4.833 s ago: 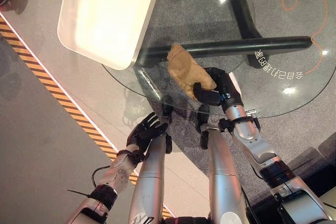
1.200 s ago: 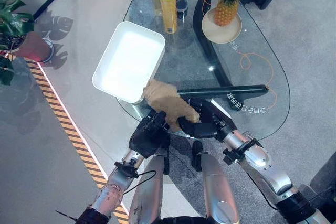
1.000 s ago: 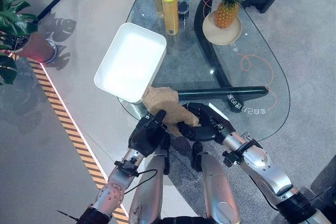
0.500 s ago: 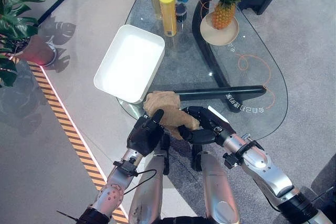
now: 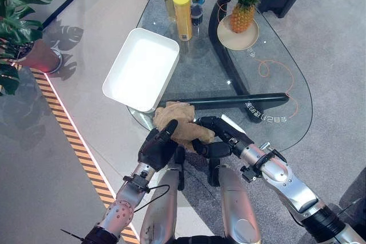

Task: Wipe the table with a cloth and put it in the basket.

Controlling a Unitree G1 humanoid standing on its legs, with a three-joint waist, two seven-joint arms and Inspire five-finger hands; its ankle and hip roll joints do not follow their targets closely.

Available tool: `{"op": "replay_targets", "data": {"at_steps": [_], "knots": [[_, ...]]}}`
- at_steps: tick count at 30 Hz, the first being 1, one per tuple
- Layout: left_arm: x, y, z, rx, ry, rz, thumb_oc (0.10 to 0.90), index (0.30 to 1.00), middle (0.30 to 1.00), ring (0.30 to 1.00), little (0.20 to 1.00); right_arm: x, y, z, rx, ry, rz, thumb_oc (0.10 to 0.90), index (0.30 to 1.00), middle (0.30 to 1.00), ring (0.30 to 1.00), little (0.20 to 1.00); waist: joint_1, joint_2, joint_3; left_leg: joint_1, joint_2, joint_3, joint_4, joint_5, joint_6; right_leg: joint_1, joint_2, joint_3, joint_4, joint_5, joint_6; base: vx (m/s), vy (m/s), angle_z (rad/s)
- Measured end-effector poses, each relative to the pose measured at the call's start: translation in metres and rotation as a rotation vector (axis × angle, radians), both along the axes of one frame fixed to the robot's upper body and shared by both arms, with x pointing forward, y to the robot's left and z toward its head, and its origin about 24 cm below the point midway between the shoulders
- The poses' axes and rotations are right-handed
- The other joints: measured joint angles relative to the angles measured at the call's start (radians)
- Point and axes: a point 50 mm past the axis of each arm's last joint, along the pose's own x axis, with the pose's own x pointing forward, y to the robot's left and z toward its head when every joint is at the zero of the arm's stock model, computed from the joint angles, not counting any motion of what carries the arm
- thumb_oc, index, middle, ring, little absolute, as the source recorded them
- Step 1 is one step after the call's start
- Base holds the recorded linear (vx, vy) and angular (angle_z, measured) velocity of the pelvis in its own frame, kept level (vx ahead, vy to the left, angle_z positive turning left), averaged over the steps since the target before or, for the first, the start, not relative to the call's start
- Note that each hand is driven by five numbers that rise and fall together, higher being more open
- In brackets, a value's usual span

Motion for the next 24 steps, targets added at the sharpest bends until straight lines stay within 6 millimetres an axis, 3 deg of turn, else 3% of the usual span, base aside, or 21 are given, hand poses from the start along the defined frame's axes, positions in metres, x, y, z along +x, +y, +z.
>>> {"op": "replay_targets", "data": {"at_steps": [12,22,23,24], "knots": [[0.002,0.002,-0.003,-0.029,0.044,0.083,0.100,0.300,0.300,0.300,0.200,-0.007,0.021,-0.001,0.001,-0.002,0.091,0.100,0.300,0.300,0.300,0.200,0.013,0.001,0.000,0.001,-0.002,-0.001,-0.014,0.004,-0.004,0.000,0.000,-0.005,-0.009,-0.001,0.002,0.00,0.000,0.00],[0.006,-0.002,0.001,-0.057,0.027,0.092,0.100,0.300,0.300,0.300,0.200,-0.010,0.022,-0.002,0.048,-0.024,0.048,0.100,0.300,0.300,0.300,0.200,0.015,0.000,0.000,0.004,-0.003,-0.004,-0.013,0.001,0.000,0.005,-0.001,-0.004,-0.010,-0.002,0.002,0.00,0.000,0.00],[0.006,-0.003,0.001,-0.059,0.025,0.091,0.100,0.300,0.300,0.300,0.200,-0.011,0.022,-0.003,0.062,-0.025,0.035,0.210,0.394,0.394,0.394,0.310,0.015,0.000,0.000,0.004,-0.003,-0.004,-0.013,0.001,0.000,0.005,-0.001,-0.004,-0.010,-0.002,0.002,0.00,0.000,0.00],[0.007,-0.004,0.002,-0.062,0.022,0.090,0.100,0.300,0.300,0.300,0.200,-0.013,0.022,-0.005,0.079,-0.023,0.023,0.800,0.900,0.900,0.900,0.900,0.014,0.000,0.000,0.004,-0.003,-0.004,-0.013,0.001,0.000,0.005,-0.001,-0.004,-0.010,-0.002,0.002,0.00,0.000,0.00]]}}
